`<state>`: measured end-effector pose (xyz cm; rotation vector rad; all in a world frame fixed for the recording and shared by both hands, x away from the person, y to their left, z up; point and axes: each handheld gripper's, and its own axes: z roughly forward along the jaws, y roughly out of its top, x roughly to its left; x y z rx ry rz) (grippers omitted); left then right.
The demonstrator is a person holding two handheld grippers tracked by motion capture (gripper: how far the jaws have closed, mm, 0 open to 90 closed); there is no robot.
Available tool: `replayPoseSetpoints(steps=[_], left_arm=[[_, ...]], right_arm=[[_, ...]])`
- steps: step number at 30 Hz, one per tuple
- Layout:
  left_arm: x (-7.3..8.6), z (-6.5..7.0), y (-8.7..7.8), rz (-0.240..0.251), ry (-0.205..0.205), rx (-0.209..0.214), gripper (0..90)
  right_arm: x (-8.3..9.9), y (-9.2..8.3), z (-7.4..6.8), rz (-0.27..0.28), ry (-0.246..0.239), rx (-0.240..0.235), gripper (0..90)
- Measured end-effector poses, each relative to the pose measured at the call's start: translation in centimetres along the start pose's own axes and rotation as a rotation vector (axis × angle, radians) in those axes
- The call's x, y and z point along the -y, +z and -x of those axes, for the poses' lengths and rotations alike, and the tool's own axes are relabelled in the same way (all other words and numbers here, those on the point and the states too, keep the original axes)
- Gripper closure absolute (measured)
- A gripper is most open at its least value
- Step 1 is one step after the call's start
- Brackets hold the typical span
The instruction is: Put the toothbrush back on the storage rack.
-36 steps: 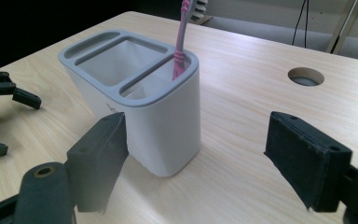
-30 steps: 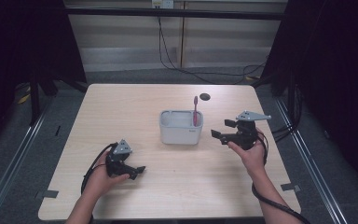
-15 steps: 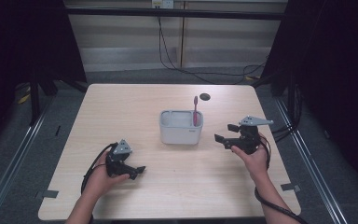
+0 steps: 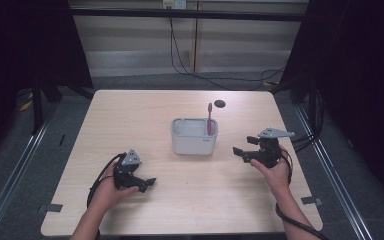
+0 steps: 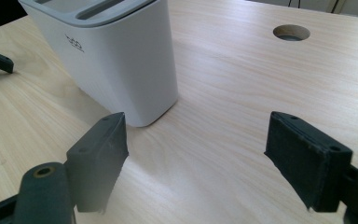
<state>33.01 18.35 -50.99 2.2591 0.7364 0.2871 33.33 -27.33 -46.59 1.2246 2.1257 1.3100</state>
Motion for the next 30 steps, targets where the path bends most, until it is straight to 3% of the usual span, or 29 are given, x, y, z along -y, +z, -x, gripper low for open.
replayPoseSetpoints(steps=[30], left_arm=[[0.0,0.0,0.0,0.0,0.0,0.0,5.7]], right_arm=[[2.6,0.1,1.4,-0.068,-0.032,0.013,20.2]])
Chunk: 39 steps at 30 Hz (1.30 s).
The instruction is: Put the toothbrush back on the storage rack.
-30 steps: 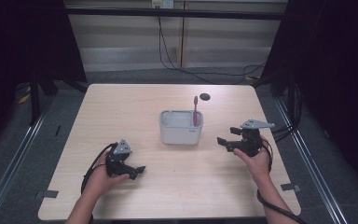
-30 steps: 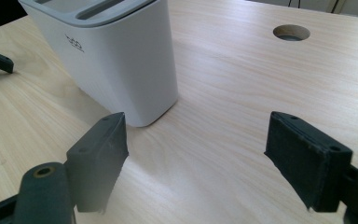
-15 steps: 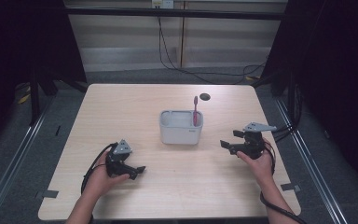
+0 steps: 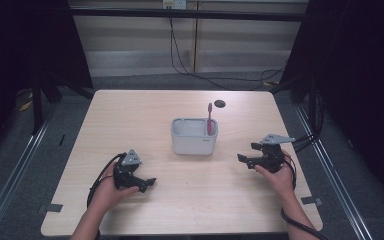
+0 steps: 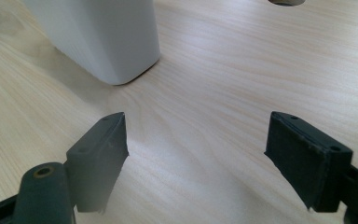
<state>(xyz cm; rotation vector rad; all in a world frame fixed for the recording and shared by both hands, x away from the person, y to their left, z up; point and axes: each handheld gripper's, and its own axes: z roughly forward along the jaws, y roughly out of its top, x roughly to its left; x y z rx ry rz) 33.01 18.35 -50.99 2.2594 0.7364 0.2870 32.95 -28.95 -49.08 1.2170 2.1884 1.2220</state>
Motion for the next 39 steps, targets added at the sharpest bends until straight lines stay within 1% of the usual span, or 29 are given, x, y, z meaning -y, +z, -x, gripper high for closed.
replayPoseSetpoints(steps=[3,4,5,10,16,18,23,28,32,35,39], left_arm=[[0.0,0.0,0.0,0.0,0.0,0.0,5.7],[0.0,0.0,0.0,0.0,-0.001,0.0,5.7],[0.0,0.0,0.0,0.0,0.0,0.0,5.7],[0.0,0.0,0.0,0.0,0.0,0.0,5.7],[0.0,0.0,0.0,0.0,0.0,0.0,5.7],[0.0,0.0,0.0,0.0,0.0,0.0,5.7],[0.0,0.0,0.0,0.0,-0.001,0.0,5.7],[0.0,0.0,0.0,0.0,0.0,0.0,5.7],[0.0,0.0,0.0,0.0,0.0,0.0,5.7],[0.0,0.0,0.0,0.0,0.0,0.0,5.7],[0.0,0.0,0.0,0.0,0.0,0.0,5.7]], right_arm=[[0.2,0.1,0.0,-0.011,-0.007,-0.003,20.4],[0.2,0.1,0.0,-0.014,-0.001,0.0,20.4],[0.3,0.1,0.1,-0.013,-0.007,0.0,20.4],[0.5,0.1,0.2,-0.023,-0.004,0.002,20.5],[1.0,0.2,0.3,-0.046,-0.014,0.008,20.5],[1.0,0.3,0.4,-0.045,-0.017,0.007,20.5],[1.4,0.5,0.4,-0.08,-0.031,0.012,20.5],[1.7,0.7,0.4,-0.098,-0.055,0.018,20.5],[1.9,0.9,0.3,-0.13,-0.063,0.023,20.6],[1.9,1.1,0.2,-0.148,-0.08,0.026,20.8],[1.9,1.1,0.2,-0.149,-0.075,0.025,20.8]])
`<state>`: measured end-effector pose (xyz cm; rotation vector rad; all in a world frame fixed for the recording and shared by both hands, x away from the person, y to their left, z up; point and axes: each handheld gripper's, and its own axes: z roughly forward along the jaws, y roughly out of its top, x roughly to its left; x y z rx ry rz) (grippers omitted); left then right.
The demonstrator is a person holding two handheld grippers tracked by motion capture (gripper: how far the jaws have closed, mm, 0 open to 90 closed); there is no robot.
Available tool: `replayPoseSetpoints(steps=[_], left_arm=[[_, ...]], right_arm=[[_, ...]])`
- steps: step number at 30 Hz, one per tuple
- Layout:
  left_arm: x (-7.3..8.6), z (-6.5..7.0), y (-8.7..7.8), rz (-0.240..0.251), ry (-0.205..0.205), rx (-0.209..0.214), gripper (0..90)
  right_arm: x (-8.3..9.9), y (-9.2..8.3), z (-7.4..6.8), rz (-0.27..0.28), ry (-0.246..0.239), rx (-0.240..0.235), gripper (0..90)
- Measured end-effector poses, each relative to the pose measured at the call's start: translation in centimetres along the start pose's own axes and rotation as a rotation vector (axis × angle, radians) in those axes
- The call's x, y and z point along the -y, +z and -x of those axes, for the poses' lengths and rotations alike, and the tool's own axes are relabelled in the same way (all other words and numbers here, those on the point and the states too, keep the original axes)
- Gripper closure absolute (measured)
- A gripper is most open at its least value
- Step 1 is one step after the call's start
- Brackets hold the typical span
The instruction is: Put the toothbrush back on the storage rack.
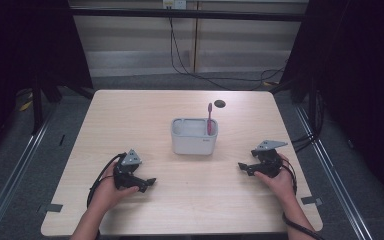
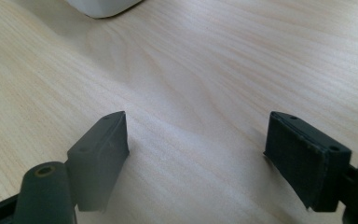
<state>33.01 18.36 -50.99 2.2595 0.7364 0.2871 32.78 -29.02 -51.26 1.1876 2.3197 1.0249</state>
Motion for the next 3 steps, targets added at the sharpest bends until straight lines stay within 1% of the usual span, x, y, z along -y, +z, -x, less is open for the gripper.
replayPoseSetpoints(steps=[3], left_arm=[[0.0,-0.01,0.0,0.0,0.0,0.001,5.7]], right_arm=[[0.0,0.0,0.01,-0.001,0.005,-0.001,20.9]])
